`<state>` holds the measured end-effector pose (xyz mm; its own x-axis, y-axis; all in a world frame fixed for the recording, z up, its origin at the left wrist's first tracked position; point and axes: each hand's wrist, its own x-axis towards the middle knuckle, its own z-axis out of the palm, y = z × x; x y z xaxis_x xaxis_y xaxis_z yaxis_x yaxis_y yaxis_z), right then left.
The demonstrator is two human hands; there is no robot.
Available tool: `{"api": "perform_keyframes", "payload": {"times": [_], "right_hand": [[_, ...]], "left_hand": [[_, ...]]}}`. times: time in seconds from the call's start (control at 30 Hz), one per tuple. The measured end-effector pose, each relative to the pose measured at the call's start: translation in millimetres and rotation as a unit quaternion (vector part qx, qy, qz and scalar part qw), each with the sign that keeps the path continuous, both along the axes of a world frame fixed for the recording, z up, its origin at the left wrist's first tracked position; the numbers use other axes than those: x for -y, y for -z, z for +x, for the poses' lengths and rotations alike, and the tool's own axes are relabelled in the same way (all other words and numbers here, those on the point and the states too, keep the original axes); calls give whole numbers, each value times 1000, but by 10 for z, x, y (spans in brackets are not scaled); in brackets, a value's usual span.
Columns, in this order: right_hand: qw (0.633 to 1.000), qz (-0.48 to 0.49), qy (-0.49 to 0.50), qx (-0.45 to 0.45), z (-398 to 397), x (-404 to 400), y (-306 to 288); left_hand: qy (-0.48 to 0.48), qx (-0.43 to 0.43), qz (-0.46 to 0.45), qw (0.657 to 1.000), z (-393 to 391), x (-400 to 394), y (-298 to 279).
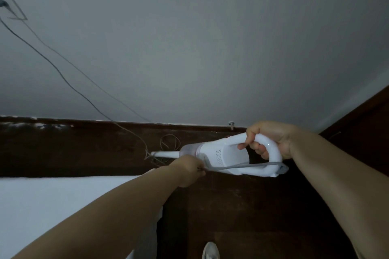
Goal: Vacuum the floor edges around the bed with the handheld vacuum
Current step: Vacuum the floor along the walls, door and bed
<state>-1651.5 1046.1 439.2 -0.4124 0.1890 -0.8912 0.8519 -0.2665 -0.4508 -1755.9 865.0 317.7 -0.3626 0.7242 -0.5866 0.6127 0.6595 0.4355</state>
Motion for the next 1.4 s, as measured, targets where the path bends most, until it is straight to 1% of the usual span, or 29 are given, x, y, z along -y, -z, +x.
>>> {"api": "perform_keyframes", "payload": {"times": [0.17, 0.27, 0.33, 0.37, 0.43, 0.5, 0.57, 0.67, 0.77, 0.8, 0.87, 0.97, 1.0, 1.1, 1.17, 1.27, 1.4], "right_hand": [[998, -4, 53, -32, 43, 260, 88], [995, -15, 95, -38, 113, 441, 175], [987, -25, 147, -55, 224, 535, 206], [982, -22, 176, -66, 298, 567, 219], [972, -1, 219, -83, 490, 599, 258], [964, 19, 248, -97, 758, 550, 341], [957, 49, 269, -95, 1085, 426, 438], [956, 112, 259, -78, 1664, 167, 554], [961, 137, 237, -35, 2240, -24, 675], [964, 135, 230, -16, 2538, -104, 752], [972, 119, 200, 19, 2888, -129, 832], [979, 85, 174, 57, 3397, -140, 965], [980, 66, 181, 54, 3527, -134, 1000], [982, 46, 169, 77, 3780, -101, 1055], [985, 40, 150, 69, 3919, -77, 1067], [987, 42, 150, 43, 4052, 64, 1062], [977, 46, 205, -24, 4213, 417, 871]], "left_hand": [[-28, 4, 32, 999, 120, 291, 70], [-80, 25, 52, 995, 191, 442, 98], [-137, 61, 75, 986, 301, 519, 70], [-150, 71, 81, 983, 376, 547, 59], [-146, 58, 86, 984, 572, 576, 45], [-161, 66, 91, 981, 835, 575, 41], [-164, 60, 90, 980, 1147, 544, 37], [-159, 78, 70, 982, 1734, 436, 54], [-134, 96, 46, 985, 2316, 323, 155], [-122, 104, 32, 987, 2614, 256, 198], [-101, 100, 14, 990, 2949, 237, 273], [-94, 96, 3, 991, 3372, 247, 290], [-92, 94, 1, 991, 3463, 253, 285], [-59, 49, -13, 997, 3680, 291, 248], [-49, 29, -24, 998, 3811, 340, 230], [-52, 11, -31, 998, 3956, 464, 234], [-55, -12, -20, 998, 4040, 622, 171]]}}
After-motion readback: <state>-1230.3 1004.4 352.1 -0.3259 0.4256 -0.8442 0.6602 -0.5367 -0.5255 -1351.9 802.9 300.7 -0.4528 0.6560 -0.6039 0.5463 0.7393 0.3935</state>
